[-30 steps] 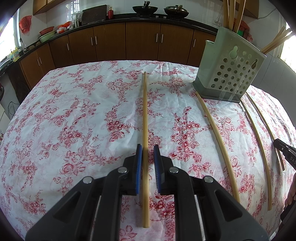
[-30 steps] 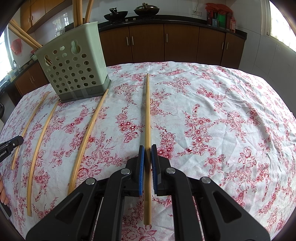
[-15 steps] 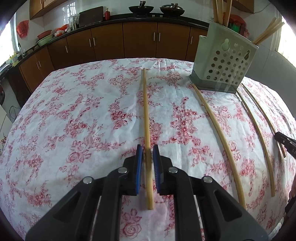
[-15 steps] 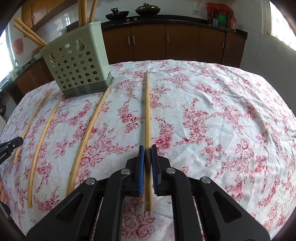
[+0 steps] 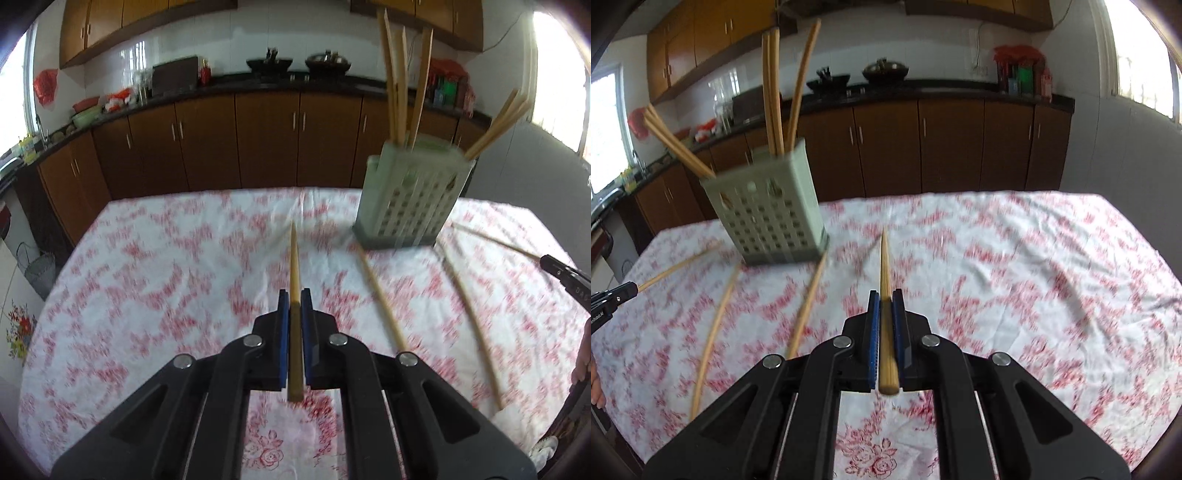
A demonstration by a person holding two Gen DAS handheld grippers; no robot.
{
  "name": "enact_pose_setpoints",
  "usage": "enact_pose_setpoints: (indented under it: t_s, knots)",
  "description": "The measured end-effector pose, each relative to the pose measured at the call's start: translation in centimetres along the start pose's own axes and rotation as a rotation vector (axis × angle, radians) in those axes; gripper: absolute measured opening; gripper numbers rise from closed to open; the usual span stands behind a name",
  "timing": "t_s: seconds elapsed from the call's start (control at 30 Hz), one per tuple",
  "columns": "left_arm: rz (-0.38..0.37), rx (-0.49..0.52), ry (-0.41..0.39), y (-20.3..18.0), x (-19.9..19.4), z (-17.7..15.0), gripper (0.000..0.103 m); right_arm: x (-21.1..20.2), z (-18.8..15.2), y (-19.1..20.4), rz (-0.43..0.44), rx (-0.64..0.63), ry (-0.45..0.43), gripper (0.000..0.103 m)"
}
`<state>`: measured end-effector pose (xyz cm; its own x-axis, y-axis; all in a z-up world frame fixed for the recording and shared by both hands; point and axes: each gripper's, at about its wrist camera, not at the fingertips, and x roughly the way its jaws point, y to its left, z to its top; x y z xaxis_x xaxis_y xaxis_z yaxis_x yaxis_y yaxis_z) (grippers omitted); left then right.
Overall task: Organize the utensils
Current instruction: 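Lift both held chopsticks upright and lower them into the green holder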
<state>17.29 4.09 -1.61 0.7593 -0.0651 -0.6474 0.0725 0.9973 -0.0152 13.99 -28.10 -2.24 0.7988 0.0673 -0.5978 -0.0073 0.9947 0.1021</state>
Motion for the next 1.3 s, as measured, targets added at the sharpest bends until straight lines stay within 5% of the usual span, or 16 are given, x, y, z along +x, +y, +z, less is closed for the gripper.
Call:
enact_pose_setpoints:
  t_s: [0.17, 0.73, 1.07, 1.3]
  knots:
    - [-0.026, -0.019, -0.103, -0.2, -3.0, 3.0, 0.008, -2.1, 2.1, 0.0, 0.01, 0.007, -0.089, 0.008]
    - [-0.162, 0.039, -0.248, -2.9, -8.5, 7.8, 0.008, -7.6, 8.1, 2.5, 0.153, -0.01, -0.289, 0.008]
    - [-0.212, 0.005, -0.468, -6.1, -11.3, 14.0, 0.008, -9.9, 13.1, 5.1, 0.236, 0.025, -0.506, 0.008]
    - [-0.157, -0.023, -0.619, -8.0, -9.5, 17.9, 0.008, -7.9, 15.2, 6.3, 0.221, 0.064, -0.678, 0.008]
